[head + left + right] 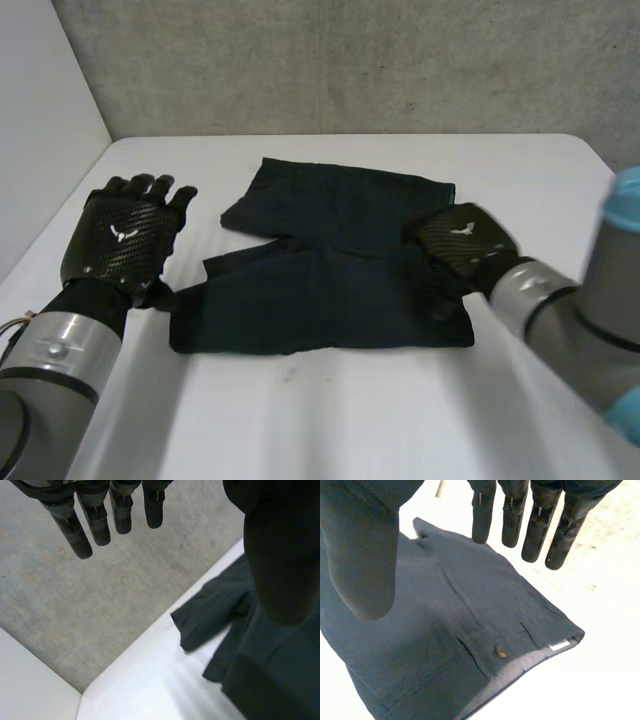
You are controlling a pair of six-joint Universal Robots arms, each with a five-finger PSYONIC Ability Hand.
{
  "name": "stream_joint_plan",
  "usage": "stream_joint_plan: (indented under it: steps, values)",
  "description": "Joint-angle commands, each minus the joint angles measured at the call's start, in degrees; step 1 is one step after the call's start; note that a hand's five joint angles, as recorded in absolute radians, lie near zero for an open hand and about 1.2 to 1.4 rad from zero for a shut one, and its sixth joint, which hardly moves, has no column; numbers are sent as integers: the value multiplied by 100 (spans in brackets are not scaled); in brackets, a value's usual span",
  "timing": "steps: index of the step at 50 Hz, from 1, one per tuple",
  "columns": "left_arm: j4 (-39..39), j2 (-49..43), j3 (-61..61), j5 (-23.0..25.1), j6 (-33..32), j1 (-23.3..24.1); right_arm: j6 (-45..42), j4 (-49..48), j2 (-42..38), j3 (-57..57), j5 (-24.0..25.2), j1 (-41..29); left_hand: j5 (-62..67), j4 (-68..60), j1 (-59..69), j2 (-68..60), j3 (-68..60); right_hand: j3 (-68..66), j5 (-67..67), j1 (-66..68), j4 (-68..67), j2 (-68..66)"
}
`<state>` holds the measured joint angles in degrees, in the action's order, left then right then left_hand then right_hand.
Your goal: Fold the shorts.
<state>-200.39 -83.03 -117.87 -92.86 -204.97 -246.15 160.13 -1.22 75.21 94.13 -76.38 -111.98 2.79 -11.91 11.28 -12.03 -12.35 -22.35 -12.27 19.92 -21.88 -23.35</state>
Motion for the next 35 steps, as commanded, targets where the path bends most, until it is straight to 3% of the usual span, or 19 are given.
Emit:
stream_joint_plan:
  steps: [1,6,14,26,35]
  values:
    - [896,112,194,347,-123,-302,519,52,397,483,493,695,-191,103,-40,114,147,16,8,228,-31,115]
    - [931,-11,159,489,27,-364,396,78,406,809,528,713,95,-183,246,-172,-139,-220,-227,463,-266,-120]
    - [940,-1047,98,471,510,-346,-112,-132,275,1318,590,687,1321,-1409,1472,-1398,-1365,-1313,-1321,1556,-1360,-1213]
    - [599,-2014,326,568,484,-416,-412,-1081,-577,1310,581,678,1693,-1782,1845,-1770,-1738,-1330,-1338,1573,-1377,-1231]
    - [474,-2542,598,576,370,-548,-430,-1161,-1087,959,510,643,1693,-1782,1845,-1770,-1738,-2002,-2010,2245,-2049,-1902]
